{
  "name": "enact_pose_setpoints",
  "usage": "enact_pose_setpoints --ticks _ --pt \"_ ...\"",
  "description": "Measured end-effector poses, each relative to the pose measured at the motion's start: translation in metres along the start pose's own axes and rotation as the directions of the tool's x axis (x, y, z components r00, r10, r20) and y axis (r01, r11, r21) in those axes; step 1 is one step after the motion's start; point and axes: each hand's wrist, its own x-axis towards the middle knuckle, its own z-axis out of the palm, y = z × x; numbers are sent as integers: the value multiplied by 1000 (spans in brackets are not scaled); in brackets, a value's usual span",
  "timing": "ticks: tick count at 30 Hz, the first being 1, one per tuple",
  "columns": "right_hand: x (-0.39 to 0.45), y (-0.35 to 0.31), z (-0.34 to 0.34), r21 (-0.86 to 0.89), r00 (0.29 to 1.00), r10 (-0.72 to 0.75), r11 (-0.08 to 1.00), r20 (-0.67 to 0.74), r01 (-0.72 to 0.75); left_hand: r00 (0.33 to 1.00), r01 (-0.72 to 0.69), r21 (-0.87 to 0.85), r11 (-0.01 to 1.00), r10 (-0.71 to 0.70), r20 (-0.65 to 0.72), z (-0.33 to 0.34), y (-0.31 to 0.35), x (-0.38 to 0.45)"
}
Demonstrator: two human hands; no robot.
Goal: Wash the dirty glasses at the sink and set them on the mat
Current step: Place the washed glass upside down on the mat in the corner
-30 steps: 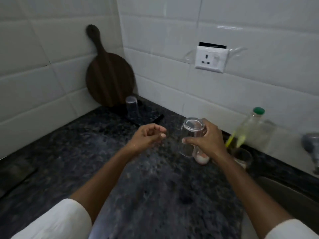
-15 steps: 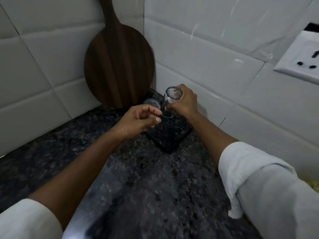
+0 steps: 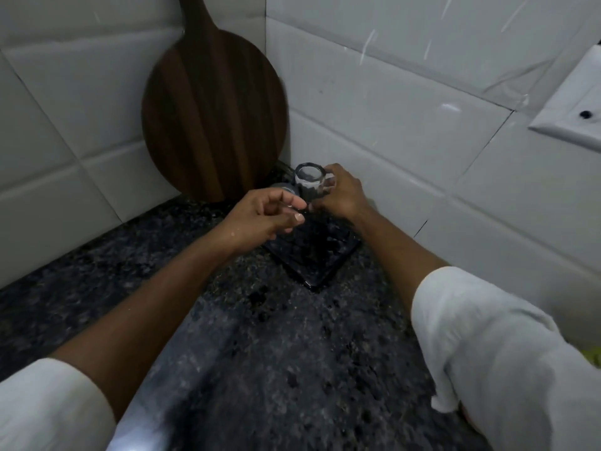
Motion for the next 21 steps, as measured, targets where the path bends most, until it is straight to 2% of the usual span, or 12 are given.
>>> enact_pose_setpoints --ticks 3,5,7,11,21 --pt "-35 7 -25 147 997 58 988 -58 -49 1000 -21 2 1000 21 6 15 11 -3" --pt "-67 15 -44 211 997 63 976 -40 -53 999 -37 -12 999 37 12 31 21 -7" --pt "-104 22 -66 263 998 62 963 -18 -55 998 -54 -20 998 55 27 54 35 -16" --pt "-185 35 -116 339 993 89 939 -76 -58 991 -92 -51 994 97 97 113 70 -44" --pt "-393 78 -226 313 959 171 945 -227 -94 931 -175 -62 983 186 314 256 146 -158"
